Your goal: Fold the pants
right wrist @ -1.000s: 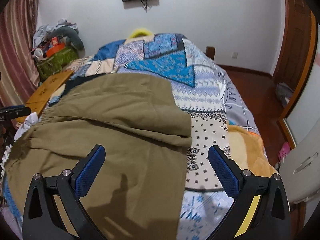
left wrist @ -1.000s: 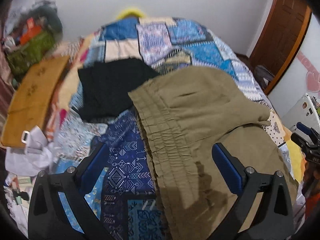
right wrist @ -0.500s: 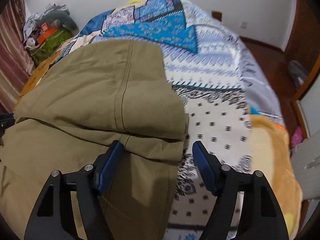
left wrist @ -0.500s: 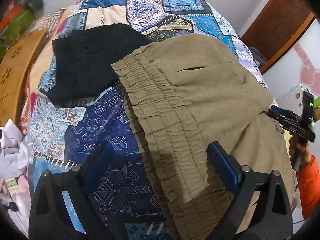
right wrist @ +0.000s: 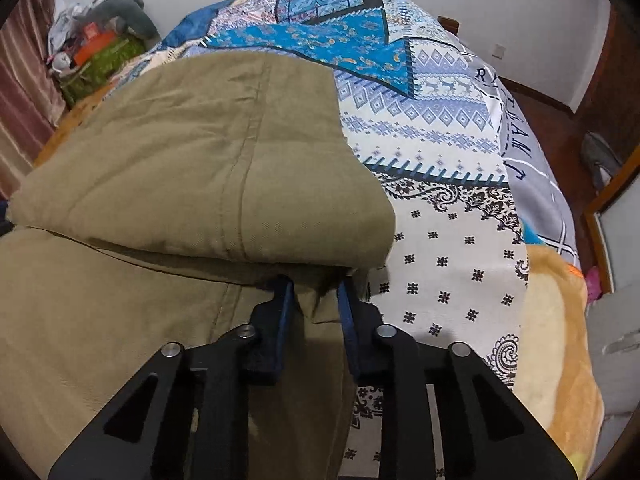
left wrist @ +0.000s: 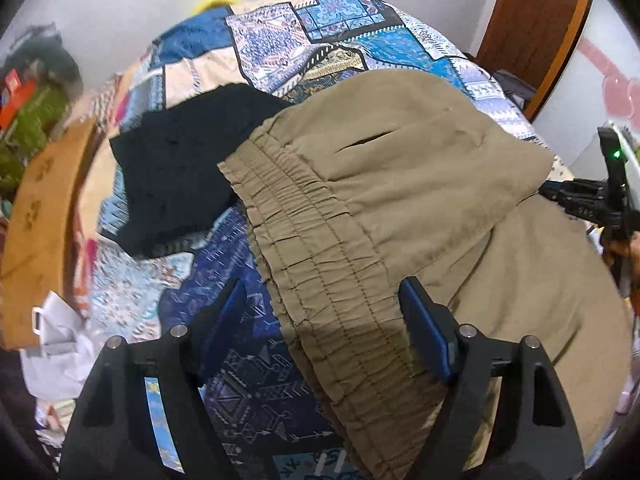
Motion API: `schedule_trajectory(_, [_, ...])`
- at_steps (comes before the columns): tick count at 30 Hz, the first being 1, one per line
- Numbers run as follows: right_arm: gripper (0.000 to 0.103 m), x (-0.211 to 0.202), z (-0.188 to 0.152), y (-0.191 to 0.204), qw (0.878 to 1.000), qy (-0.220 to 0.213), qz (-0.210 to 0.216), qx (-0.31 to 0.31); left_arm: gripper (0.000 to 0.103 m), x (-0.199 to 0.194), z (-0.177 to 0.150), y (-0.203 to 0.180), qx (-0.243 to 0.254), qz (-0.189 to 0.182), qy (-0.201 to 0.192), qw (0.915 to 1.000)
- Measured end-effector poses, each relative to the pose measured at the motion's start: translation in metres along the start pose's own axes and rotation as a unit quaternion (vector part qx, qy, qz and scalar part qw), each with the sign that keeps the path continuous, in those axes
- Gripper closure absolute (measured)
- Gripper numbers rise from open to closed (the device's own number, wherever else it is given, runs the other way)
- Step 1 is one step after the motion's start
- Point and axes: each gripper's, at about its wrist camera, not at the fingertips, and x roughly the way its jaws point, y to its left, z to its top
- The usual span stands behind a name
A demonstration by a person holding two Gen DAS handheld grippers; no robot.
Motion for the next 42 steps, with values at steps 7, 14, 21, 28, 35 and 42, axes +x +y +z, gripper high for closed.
schedule_trajectory(7, [0.085,0.003,0.006,-0.002,0.999,0.025,0.01,0.036,0.021,0.012,0.005,0.013,-0.016,0.011,0.005,0.9998])
schedule_trajectory(14, [0.082,-0.019,0.008,0.003,1.0,0.007,0.009,0.016,0.021,0.0,0.003,0.004,0.005,0.04,-0.006,0.9992])
schedule_trajectory(21, [0.081,-0.057,0.01,0.003,0.998,-0.039,0.051,0.018,0.021,-0.011,0.013,0.009,-0.023,0.013,-0.016,0.9995])
schedule_trajectory(28, [0.045,-0.056,0.024,0.0,0.996,-0.067,0.044,0.033,0.011,0.011,0.037,0.019,-0.065,-0.009,0.005,0.9979])
schedule_trajectory(35, [0.045,-0.011,0.029,-0.019,0.992,-0.026,0.086,0.085,0.002,0.043,0.041,0.025,-0.089,-0.056,0.044,0.9935])
schedule_trajectory(42, [0.078,0.016,0.027,-0.007,0.992,-0.018,0.112,0.061,0.014,0.038,0.039,0.022,-0.059,-0.003,0.002,0.9983])
